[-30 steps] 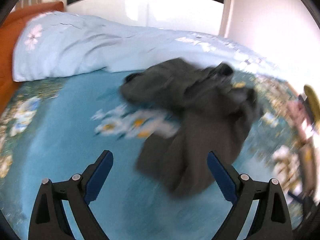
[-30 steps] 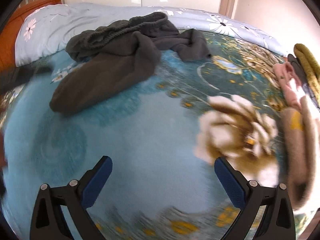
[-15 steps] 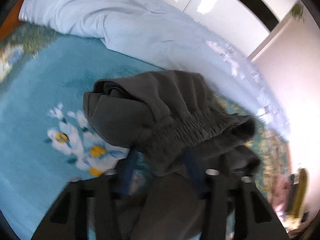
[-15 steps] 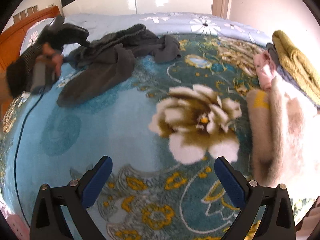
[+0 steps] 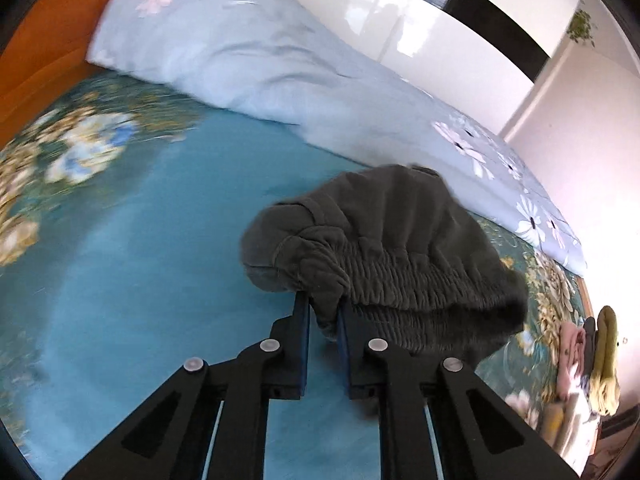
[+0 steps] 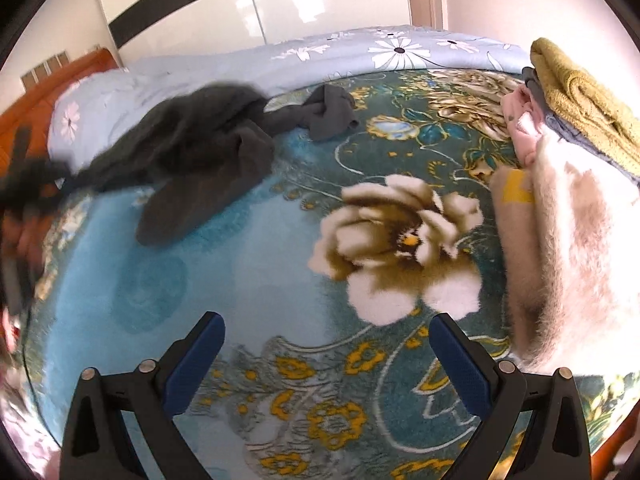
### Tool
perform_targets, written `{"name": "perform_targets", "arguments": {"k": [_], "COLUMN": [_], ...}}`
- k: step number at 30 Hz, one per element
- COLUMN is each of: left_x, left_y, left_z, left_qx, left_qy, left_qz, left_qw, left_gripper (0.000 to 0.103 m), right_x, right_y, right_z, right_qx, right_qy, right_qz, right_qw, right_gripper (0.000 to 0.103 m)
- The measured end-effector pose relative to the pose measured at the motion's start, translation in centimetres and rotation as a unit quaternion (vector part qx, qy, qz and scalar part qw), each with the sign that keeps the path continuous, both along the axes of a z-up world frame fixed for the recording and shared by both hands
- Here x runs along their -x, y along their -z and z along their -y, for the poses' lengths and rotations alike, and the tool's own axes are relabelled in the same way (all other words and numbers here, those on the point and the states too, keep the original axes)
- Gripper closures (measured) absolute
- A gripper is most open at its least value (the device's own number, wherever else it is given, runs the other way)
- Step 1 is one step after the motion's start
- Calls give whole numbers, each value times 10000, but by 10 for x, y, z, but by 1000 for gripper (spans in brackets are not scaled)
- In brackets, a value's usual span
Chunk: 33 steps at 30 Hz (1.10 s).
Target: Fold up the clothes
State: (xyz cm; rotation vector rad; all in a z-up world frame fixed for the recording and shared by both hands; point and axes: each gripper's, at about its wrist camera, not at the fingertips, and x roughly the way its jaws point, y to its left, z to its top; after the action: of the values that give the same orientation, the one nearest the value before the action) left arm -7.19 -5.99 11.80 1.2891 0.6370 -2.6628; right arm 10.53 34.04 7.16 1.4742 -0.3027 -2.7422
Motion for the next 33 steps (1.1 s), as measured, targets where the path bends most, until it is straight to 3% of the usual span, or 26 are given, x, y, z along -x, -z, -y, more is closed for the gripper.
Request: {"name": "perform_targets", "arguments": {"k": [5, 10, 12, 16, 18, 20, 24, 28, 30, 32, 33], "left_x": [-63, -90, -98, -115, -120, -122, -109, -94, -92, -91, -90], "left_y": [3, 27, 35, 35, 35, 37, 56, 91, 110, 127, 132], "left_z": [76, 135, 145, 143, 135, 113, 65, 35, 29, 23, 20], "left_qx": [159, 294, 87, -695, -1048, -1452, -2042, -2799, -3375, -4017, -4198], "left_qy": [-612, -1392, -1589, -1733, -1724, -1574, -1145, -1270, -1580, -1942, -2053], "left_qz": [238, 785, 914, 780, 715, 681, 901, 1112, 1116, 1024, 994], "left_qw": [9977, 9867, 9830, 9793, 9768, 9744, 9680, 9451, 9212, 8891, 8785], "left_gripper": [94, 97, 98, 96, 85, 59, 48, 47, 47, 47, 47], "right_x": [-4, -20, -25, -31, -32, -34, -39, -42, -42, -42, -41], "right_y": [-12, -17, -17, -19, -19, -17, -12, -10, -7, -1, 2], "right_z": [12, 32, 38, 40, 38, 36, 32, 26, 22, 17, 15], "right_qx": [338, 299, 267, 281, 346, 432, 556, 596, 635, 706, 744], "right_qy": [-184, -544, -628, -668, -631, -594, -604, -563, -518, -467, -441], "right_qz": [22, -27, -23, -42, -71, -99, -125, -176, -148, -90, -55], "right_qw": [9993, 9981, 9977, 9974, 9974, 9973, 9965, 9965, 9965, 9964, 9962], "right_gripper": [0, 0, 0, 0, 0, 0, 0, 0, 0, 0, 0]}}
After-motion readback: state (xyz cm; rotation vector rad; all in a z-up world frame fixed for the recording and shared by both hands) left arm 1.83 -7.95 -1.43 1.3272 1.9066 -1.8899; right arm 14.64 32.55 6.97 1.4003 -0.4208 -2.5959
